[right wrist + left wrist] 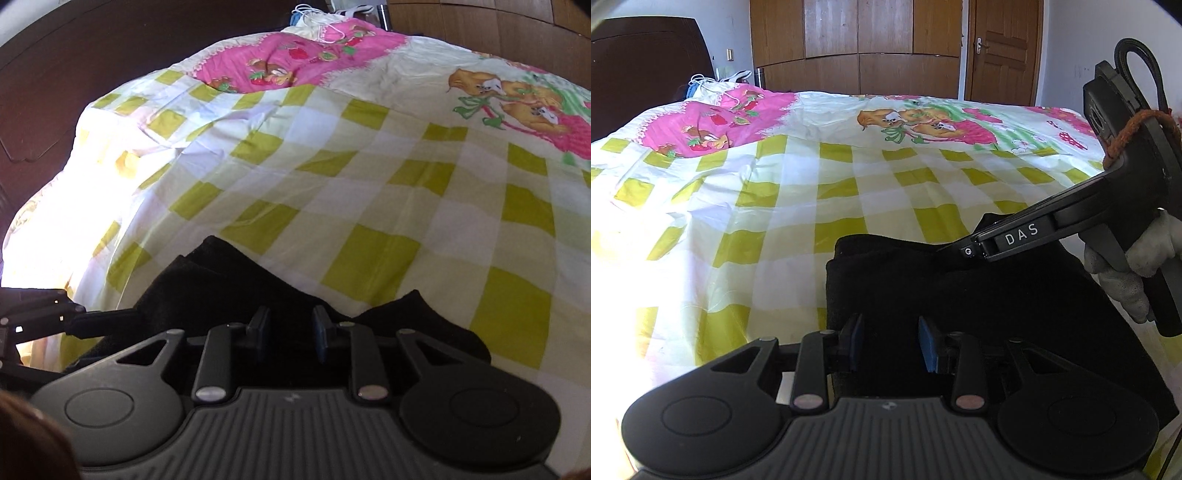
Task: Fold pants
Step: 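Press the folded pants flat with the right gripper while the left gripper holds them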
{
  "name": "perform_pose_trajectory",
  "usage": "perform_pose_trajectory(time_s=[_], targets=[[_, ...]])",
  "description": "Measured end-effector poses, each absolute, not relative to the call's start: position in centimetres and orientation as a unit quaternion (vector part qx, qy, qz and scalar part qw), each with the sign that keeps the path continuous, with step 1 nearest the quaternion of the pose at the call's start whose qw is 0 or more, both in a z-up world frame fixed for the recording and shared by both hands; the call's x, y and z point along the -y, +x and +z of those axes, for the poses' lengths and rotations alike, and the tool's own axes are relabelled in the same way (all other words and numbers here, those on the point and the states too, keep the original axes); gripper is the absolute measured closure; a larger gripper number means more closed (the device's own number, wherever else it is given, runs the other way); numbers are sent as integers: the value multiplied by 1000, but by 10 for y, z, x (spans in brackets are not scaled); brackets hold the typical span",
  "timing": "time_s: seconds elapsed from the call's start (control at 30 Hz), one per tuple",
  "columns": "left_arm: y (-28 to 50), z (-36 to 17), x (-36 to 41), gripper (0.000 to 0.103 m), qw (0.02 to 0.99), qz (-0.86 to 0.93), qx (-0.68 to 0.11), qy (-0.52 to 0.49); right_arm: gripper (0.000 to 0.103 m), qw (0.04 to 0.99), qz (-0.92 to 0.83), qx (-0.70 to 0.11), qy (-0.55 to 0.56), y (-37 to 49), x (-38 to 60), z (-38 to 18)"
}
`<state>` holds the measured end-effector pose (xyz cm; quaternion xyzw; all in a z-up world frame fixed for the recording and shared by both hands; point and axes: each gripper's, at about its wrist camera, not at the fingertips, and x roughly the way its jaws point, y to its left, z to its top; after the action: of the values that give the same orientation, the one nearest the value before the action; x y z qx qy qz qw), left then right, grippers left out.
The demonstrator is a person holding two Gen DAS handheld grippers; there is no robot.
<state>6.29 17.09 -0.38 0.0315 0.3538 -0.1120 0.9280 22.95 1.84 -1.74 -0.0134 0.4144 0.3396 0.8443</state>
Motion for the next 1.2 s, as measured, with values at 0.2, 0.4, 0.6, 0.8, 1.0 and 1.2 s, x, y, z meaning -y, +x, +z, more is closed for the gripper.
perform_pose_trajectory(time_s=[0.2, 0.4, 0.6, 0.8, 1.0, 1.2], targets=[[43, 18, -165, 56, 933, -104, -340, 46, 78, 855, 327, -402, -18, 214, -12, 10], [32, 7, -162, 55, 923, -91, -367, 68, 77, 865, 308, -394, -34, 198, -3, 28], [35, 2, -160, 54, 919, -84, -381, 66, 76, 872, 287, -392, -57, 183, 5, 30], [31, 15, -158, 55, 922, -82, -371, 71, 76, 878, 266, -391, -77, 172, 12, 35], [25, 15, -161, 54, 924, -81, -369, 59, 75, 881, 251, -396, -67, 158, 25, 38], [26, 5, -168, 47, 921, -78, -377, 61, 63, 873, 244, -422, -24, 145, 49, 27]])
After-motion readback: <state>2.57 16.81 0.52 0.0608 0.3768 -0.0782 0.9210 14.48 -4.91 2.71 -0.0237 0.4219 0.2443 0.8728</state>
